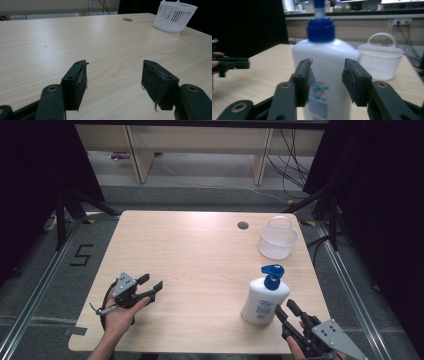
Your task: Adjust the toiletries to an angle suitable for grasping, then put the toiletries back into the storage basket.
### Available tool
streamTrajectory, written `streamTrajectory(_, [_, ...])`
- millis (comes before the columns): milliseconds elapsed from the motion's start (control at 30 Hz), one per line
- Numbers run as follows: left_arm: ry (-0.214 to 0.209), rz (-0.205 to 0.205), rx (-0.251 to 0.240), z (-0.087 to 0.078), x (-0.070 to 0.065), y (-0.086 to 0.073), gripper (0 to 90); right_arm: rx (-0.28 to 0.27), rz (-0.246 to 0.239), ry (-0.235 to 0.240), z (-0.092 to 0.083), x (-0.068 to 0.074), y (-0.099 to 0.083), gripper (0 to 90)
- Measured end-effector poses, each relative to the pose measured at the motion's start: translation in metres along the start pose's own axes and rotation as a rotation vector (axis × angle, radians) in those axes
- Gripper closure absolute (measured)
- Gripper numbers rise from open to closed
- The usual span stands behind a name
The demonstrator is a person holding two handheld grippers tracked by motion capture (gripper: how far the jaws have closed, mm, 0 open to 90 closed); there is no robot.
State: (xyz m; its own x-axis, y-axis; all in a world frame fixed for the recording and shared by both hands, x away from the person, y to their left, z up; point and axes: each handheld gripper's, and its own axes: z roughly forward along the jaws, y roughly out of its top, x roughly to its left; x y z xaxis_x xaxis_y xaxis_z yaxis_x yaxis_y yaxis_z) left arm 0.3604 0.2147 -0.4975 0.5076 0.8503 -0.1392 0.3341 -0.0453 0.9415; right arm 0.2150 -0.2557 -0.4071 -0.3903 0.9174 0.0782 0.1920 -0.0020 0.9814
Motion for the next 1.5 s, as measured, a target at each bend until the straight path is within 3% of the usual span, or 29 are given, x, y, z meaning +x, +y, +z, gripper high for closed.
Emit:
streamTrajectory(67, [0.003,-0.002,-0.008,-0.002,0.0,0.001,36.3,-0.003,0.014,-0.001,-0.001,-0.002,0.001,54.9])
streamTrajectory(100, [0.012,-0.005,-0.016,-0.005,0.001,0.002,36.3,-0.008,0.007,-0.044,-0.001,-0.009,0.002,50.8])
streamTrajectory(167, [0.02,-0.004,-0.02,-0.007,0.001,0.003,36.4,-0.02,-0.005,-0.05,0.0,-0.012,0.002,48.5])
streamTrajectory(200, [0.03,-0.012,-0.032,-0.011,0.003,0.001,36.4,-0.009,-0.011,-0.083,0.002,-0.017,0.002,43.6])
streamTrajectory(500, [0.071,-0.013,-0.033,-0.022,0.002,0.002,36.6,-0.046,-0.013,-0.088,0.008,-0.023,0.003,41.0])
streamTrajectory(700, [0.049,-0.015,-0.023,-0.015,-0.001,-0.002,36.5,-0.059,-0.001,-0.08,0.011,-0.016,0.003,36.9])
streamTrajectory(800, [0.047,-0.017,-0.014,-0.012,0.001,-0.004,36.5,-0.064,-0.031,-0.082,0.011,-0.013,0.008,36.4])
streamTrajectory(867, [0.047,-0.017,-0.008,-0.01,0.002,-0.004,36.5,-0.087,-0.019,-0.086,0.012,-0.01,0.011,36.4])
streamTrajectory(967, [0.042,-0.015,-0.004,-0.005,0.002,-0.004,36.6,-0.069,-0.01,-0.082,0.011,-0.004,0.016,37.8])
streamTrajectory(1033, [0.038,-0.01,-0.005,-0.003,0.001,-0.004,36.6,-0.071,-0.035,-0.101,0.012,-0.001,0.02,38.5])
streamTrajectory(1100, [0.042,-0.007,-0.004,-0.002,0.0,-0.005,36.6,-0.092,-0.06,-0.113,0.015,0.003,0.024,39.0])
streamTrajectory(1200, [0.03,0.001,-0.011,-0.003,-0.001,-0.008,36.5,-0.082,-0.067,-0.111,0.018,0.013,0.029,39.7])
streamTrajectory(1500, [0.037,0.003,-0.007,-0.007,-0.001,-0.008,36.6,-0.074,-0.066,-0.127,0.039,0.025,0.044,41.0])
